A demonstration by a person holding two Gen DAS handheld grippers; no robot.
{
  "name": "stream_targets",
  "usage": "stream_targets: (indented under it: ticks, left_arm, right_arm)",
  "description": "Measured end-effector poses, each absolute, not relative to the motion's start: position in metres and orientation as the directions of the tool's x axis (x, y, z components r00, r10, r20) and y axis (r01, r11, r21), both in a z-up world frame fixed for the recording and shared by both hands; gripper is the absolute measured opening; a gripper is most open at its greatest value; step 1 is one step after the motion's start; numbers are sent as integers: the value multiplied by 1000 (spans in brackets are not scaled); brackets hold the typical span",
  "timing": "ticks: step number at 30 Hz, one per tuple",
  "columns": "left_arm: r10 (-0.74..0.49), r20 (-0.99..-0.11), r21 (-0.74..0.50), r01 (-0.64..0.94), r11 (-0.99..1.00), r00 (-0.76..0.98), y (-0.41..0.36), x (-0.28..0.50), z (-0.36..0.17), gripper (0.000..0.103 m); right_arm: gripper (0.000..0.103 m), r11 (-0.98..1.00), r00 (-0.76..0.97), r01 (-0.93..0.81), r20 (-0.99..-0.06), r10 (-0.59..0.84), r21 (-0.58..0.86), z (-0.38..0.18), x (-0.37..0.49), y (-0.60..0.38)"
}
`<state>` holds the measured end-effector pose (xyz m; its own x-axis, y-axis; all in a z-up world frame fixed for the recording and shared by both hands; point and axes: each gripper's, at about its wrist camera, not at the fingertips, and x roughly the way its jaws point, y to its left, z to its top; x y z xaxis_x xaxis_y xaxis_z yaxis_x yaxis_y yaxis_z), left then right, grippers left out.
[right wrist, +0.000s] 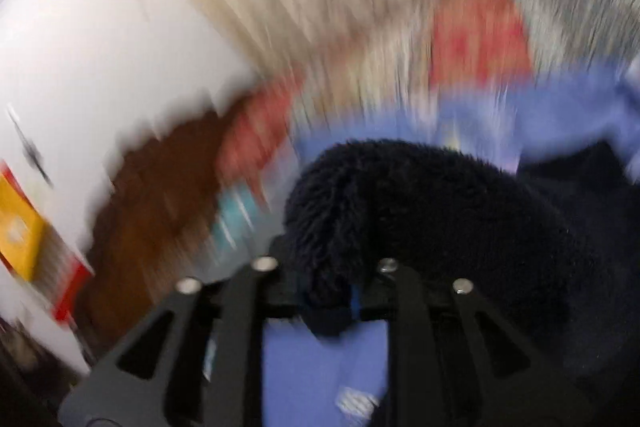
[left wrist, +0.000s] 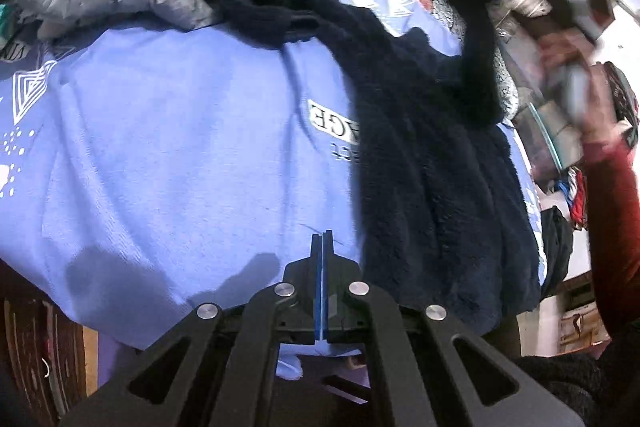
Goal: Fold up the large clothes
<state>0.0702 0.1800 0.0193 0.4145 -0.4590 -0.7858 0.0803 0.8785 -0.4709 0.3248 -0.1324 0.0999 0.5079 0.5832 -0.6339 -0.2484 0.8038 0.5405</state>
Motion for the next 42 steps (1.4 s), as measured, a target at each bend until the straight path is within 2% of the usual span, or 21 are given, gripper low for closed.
stream_targets:
  ticks: [2,3,6,8,11,14,16,17,18,19,21,23,24,26,27,29,30,33,35,39,42]
  left_arm:
    - [-451,-789,-463,79,883,416,179,72,21,22]
    - [-448,-789,-459,83,885,421,178,72,23,22]
    - [-450,-788,-455,95,886,420,172,74,27,22]
    - [-446,-807,-444,99,890,388,164,80,22,22]
    - [-429,-834,-417,114,902,347,148,92,18,22]
    - [-432,-837,-406,149,902,336,127,105,24,22]
    - [-446,-833,-408,181,895,327,110,113,30,22]
    - [-451,-834,-406,198,892,320,101,116,32,22]
    - [-452,-838,-398,224,890,307,88,121,34,22]
    - [-448,-843,-387,241,890,298,79,122,35,22]
    - [-433,-855,-363,266,893,285,62,128,38,22]
    - [-439,-852,-362,285,888,284,51,134,44,22]
    - [-445,-849,-366,291,884,284,47,136,47,22]
    - [-450,-849,-366,306,879,278,39,139,49,22]
    - [-444,-854,-358,312,880,273,36,141,49,22]
    - [-436,-861,-351,315,882,262,34,143,45,22]
    - [-432,-865,-351,309,884,255,34,144,43,22]
    - [-437,-866,-361,302,883,244,36,145,38,22]
    - [-435,-867,-358,304,883,242,36,145,37,22]
    - [-433,-866,-360,290,887,250,41,144,33,22]
    - [-443,-855,-378,262,888,268,50,142,34,22]
  right_arm:
    - [46,897,381,-201,-813,441,394,32,335,-113]
    - [46,902,350,-187,-832,431,389,17,333,-116]
    - [47,853,360,-173,-775,520,492,13,315,-164]
    - [68,858,442,-198,-738,509,473,37,299,-207]
    - [76,949,635,-142,-709,306,282,64,281,-298]
    - [76,981,630,27,-765,134,194,50,273,-375]
    - [76,975,576,77,-808,128,210,28,271,-405]
    - [69,970,539,93,-830,141,226,10,270,-418]
    - [49,967,523,94,-838,154,236,0,269,-422]
    - [12,955,510,98,-839,193,279,-10,266,-430]
    - [11,927,610,162,-772,176,339,0,249,-458]
    - [10,903,670,293,-741,41,314,11,234,-489]
    - [11,871,654,398,-755,-48,289,5,226,-512]
    - [12,822,584,487,-810,-54,296,-17,223,-535]
    - [14,823,526,495,-850,-27,280,-31,224,-537]
    - [47,858,509,474,-856,-86,196,-29,220,-528]
    - [54,865,539,478,-829,-151,154,-17,213,-524]
    - [56,855,688,471,-697,-202,217,24,191,-513]
    - [56,919,754,323,-648,-106,225,51,208,-485]
    - [68,994,628,17,-775,70,104,50,288,-405]
    - [69,992,455,-49,-881,127,118,10,344,-361]
